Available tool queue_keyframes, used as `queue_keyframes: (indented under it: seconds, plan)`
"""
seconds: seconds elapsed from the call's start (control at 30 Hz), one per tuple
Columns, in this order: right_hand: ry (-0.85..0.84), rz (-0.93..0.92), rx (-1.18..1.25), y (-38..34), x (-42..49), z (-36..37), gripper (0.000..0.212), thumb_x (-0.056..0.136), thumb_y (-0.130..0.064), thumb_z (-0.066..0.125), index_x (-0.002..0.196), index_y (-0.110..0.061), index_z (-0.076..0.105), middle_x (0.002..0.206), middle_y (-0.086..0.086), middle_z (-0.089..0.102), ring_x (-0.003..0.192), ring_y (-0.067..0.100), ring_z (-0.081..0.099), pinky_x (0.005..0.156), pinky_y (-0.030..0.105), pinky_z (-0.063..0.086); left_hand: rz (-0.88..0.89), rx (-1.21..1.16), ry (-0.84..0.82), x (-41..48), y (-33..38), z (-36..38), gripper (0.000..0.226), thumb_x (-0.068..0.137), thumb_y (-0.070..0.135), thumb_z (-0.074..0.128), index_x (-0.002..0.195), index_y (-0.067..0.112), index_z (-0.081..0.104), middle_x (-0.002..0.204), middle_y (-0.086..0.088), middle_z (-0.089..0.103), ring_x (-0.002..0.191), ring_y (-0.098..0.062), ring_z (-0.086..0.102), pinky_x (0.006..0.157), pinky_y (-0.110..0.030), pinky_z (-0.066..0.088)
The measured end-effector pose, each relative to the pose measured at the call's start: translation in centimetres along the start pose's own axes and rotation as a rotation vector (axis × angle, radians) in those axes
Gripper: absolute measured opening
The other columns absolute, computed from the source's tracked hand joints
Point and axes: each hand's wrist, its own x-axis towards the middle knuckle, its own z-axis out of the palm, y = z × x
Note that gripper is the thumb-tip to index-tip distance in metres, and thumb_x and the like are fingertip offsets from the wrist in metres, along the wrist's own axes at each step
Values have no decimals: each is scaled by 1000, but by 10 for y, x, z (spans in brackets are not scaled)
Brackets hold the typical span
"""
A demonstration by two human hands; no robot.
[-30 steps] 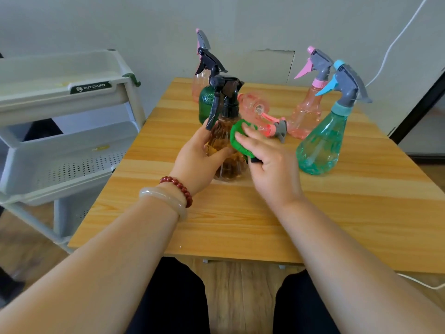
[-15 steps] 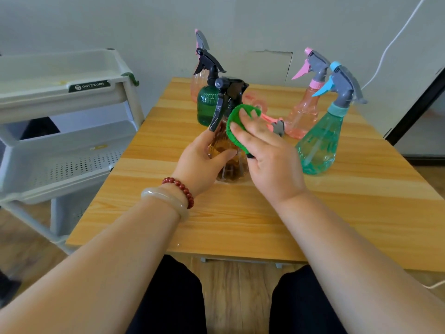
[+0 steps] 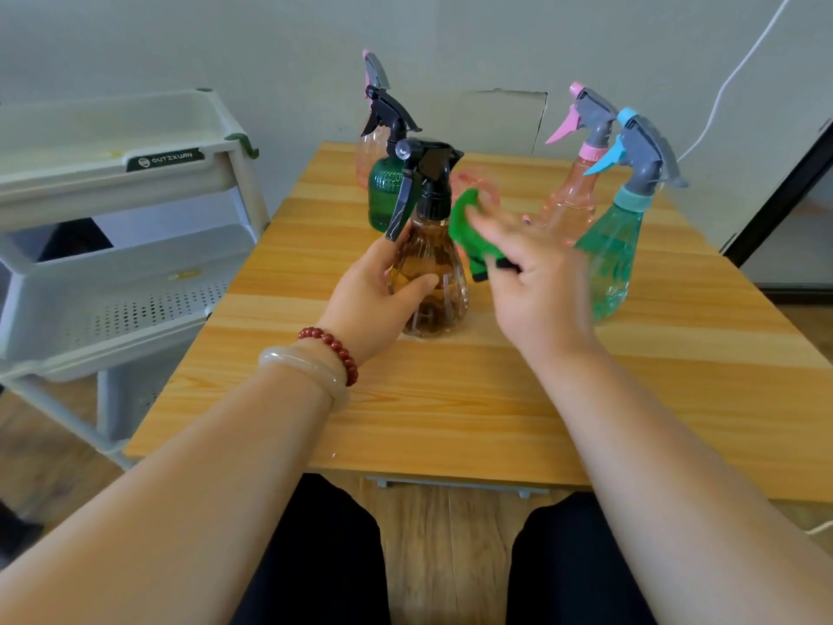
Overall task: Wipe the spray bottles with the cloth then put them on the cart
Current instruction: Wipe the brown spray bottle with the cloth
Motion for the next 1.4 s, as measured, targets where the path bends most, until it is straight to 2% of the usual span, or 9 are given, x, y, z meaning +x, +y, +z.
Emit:
queue_keyframes:
  seconds: [0.13, 0.27, 0.33, 0.47, 0.63, 0.77, 0.97, 1.2, 1.4]
  plan:
    - [89, 36, 99, -5, 17, 5, 43, 87, 11, 58, 126, -4, 63, 133, 11, 59, 121, 19, 58, 105, 31, 46, 6, 12, -3, 4, 9, 3, 56, 92, 25, 67, 141, 30, 41, 107, 35, 48, 90, 33, 45, 75, 4, 39]
    - [-21, 45, 131, 7, 1, 22, 47, 85, 12, 58, 128, -7, 61, 133, -5, 50, 128, 1, 44, 109, 11, 32, 86, 82, 100, 13, 13, 11, 58, 83, 42, 74, 133, 32, 46, 131, 13, 53, 119, -1, 48, 97, -13, 41]
    - [-60, 100, 161, 15, -3, 19, 48, 85, 10, 59, 129, -10, 60, 131, -7, 53, 127, 1, 46, 108, 10, 32, 78, 98, 122, 15, 12, 10, 54, 83, 46, 72, 129, 40, 44, 131, 13, 47, 117, 0, 43, 88, -6, 36]
    - [43, 219, 231, 17, 10, 10, 41, 89, 3, 61, 128, -11, 62, 130, -1, 61, 120, -2, 53, 100, 7, 38, 32, 92, 156, 22, 5, 7, 49, 88, 48, 65, 132, 29, 56, 130, 4, 51, 116, -2, 48, 95, -22, 45]
    - [68, 151, 223, 18, -4, 29, 43, 89, 8, 57, 130, -4, 59, 133, -1, 54, 127, 3, 50, 107, 8, 31, 99, 88, 125, 23, 4, 10, 39, 97, 35, 58, 134, 28, 52, 126, 9, 55, 114, -1, 51, 92, -11, 42]
    - [93, 241, 245, 23, -10, 33, 42, 88, 12, 55, 127, -1, 61, 131, 5, 58, 119, -15, 47, 103, 2, 29, 115, -18, 90, 22, 6, 9, 33, 100, 27, 55, 131, 34, 46, 118, 19, 59, 113, 4, 56, 97, -17, 47]
    - [66, 34, 280, 12, -13, 30, 37, 95, -8, 51, 130, 5, 56, 141, 20, 51, 137, 27, 45, 115, 30, 32, 176, -72, 62, 22, 2, 32, 29, 100, 42, 47, 124, 27, 48, 113, 2, 64, 101, -5, 61, 81, -15, 48]
    - [30, 255, 339, 15, -12, 33, 40, 98, -13, 49, 138, -8, 52, 146, 7, 50, 139, 17, 41, 117, 30, 31, 211, 11, 88, 29, -6, 33, 23, 102, 35, 49, 122, 24, 48, 103, 5, 61, 88, -4, 59, 72, -16, 47]
    - [107, -29, 183, 16, -17, 27, 33, 95, 0, 53, 127, 5, 59, 137, 20, 53, 133, 25, 46, 114, 30, 34, 254, 36, 46, 28, -6, 30, 39, 103, 31, 48, 138, 15, 42, 111, 2, 63, 90, -1, 61, 75, -12, 48]
